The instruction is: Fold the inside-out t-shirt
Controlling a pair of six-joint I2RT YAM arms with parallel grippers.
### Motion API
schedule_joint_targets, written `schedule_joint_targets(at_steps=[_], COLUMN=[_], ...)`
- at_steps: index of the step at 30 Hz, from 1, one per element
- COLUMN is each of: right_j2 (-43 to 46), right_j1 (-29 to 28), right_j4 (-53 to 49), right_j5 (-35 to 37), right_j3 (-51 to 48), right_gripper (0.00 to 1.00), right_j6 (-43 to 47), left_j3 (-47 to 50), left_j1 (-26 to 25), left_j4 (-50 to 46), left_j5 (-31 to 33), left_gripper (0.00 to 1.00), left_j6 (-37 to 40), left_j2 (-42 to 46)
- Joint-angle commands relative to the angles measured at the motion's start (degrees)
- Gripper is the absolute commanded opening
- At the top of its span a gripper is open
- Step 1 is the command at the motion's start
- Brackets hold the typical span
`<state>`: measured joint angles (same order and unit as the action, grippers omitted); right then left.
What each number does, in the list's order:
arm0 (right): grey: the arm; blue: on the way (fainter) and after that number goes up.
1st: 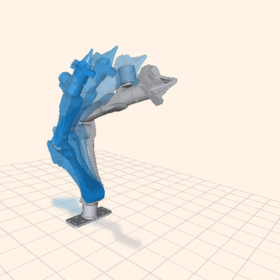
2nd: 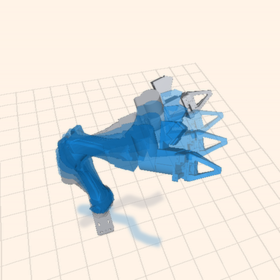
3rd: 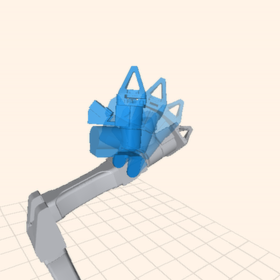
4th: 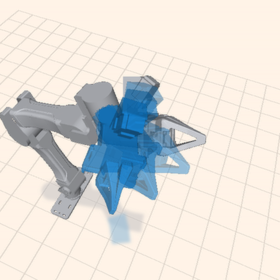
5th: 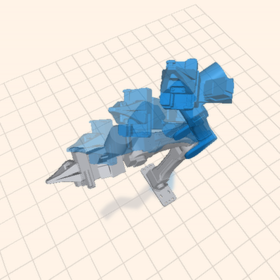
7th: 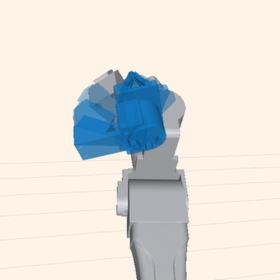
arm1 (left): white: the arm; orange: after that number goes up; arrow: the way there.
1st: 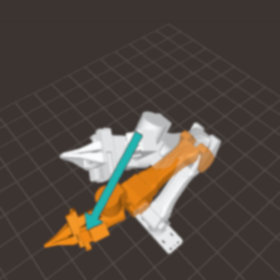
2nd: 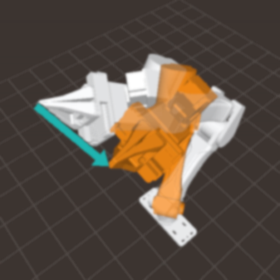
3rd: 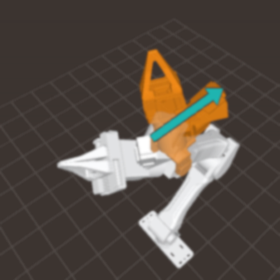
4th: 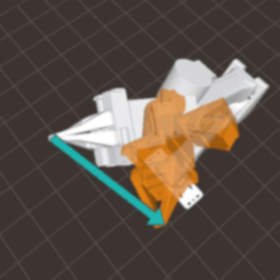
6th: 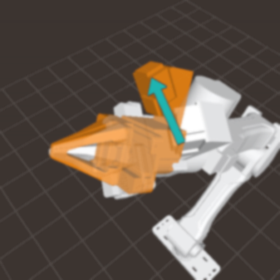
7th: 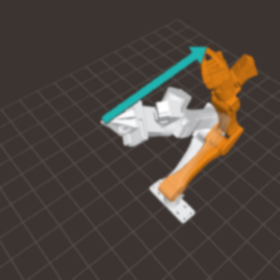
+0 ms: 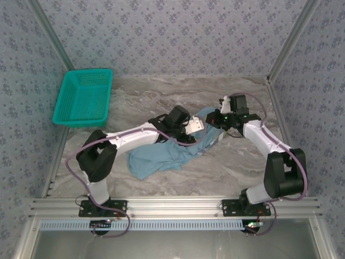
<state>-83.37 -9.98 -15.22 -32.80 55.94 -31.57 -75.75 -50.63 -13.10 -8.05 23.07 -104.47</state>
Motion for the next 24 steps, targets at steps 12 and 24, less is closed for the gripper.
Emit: schedule_joint_targets(at_steps=[12,24], right_j2=[3.34,8.97], right_j1=[2.63,9.4], right_j4=[-1.85,-2.56], right_j5=[-0.47,1.09], right_j3=[-0.6,1.38], right_gripper=[0.0,0.0], right_j6=[1.6,1.35], left_j3=[-0.71,20.18], left_j1=[3.23,11.78], left_j4=[2.55,21.95], left_j5=[-9.36,-23.33], left_gripper=[0.06,0.0], left_j6=[-4.07,-21.16], left_j2=[2.41,25.36])
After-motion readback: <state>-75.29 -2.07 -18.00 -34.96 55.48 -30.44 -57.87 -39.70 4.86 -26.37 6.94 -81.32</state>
